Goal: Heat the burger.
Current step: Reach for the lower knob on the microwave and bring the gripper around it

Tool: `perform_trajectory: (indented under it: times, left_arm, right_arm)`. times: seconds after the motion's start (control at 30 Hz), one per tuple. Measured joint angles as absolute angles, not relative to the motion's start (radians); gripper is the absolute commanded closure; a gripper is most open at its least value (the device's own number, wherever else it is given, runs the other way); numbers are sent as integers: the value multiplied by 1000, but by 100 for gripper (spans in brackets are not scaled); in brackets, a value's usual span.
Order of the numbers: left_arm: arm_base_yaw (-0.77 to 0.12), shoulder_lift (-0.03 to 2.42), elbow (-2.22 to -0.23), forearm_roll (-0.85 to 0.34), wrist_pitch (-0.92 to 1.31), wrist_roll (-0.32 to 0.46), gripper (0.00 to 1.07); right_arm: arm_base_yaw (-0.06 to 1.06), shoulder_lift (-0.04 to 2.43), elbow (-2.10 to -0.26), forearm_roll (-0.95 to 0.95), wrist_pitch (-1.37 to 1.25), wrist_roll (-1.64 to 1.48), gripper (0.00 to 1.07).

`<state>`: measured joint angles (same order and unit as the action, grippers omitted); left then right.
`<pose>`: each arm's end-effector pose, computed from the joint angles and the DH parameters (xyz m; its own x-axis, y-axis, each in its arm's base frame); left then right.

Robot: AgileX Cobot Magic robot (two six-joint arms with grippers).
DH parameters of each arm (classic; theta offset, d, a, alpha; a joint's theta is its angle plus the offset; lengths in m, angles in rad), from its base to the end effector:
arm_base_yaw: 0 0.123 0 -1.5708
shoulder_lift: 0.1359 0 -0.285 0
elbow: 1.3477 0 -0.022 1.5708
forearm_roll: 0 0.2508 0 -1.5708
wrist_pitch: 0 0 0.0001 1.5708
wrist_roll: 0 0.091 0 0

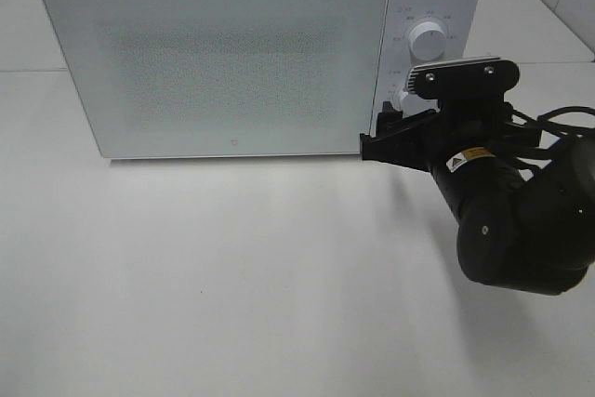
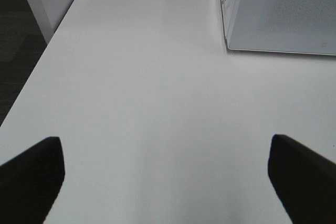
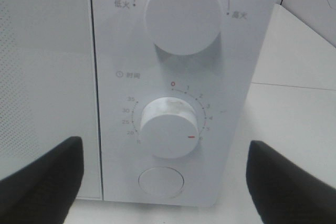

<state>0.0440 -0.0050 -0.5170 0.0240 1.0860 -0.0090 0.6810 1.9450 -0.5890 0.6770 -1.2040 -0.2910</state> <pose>-0.0088 0.0015 0.2799 -0.4585 -0.0180 -0.8885 -0.0618 0.9980 0.0117 0.2725 0.1524 0.1272 -0.1200 -0.1081 -0.9869 -0.0631 0.9929 -0.1011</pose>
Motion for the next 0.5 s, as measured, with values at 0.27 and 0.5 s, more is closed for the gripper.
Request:
perform_trajectory:
  times: [0.27, 0.5]
  left_arm:
    - [44, -5, -517, 24, 1086, -9, 9]
    - [44, -5, -517, 24, 1086, -9, 9]
  right_arm:
    - [678, 1989, -645, 678, -1204, -291, 26]
    - [635, 1990, -683, 677, -1204, -291, 27]
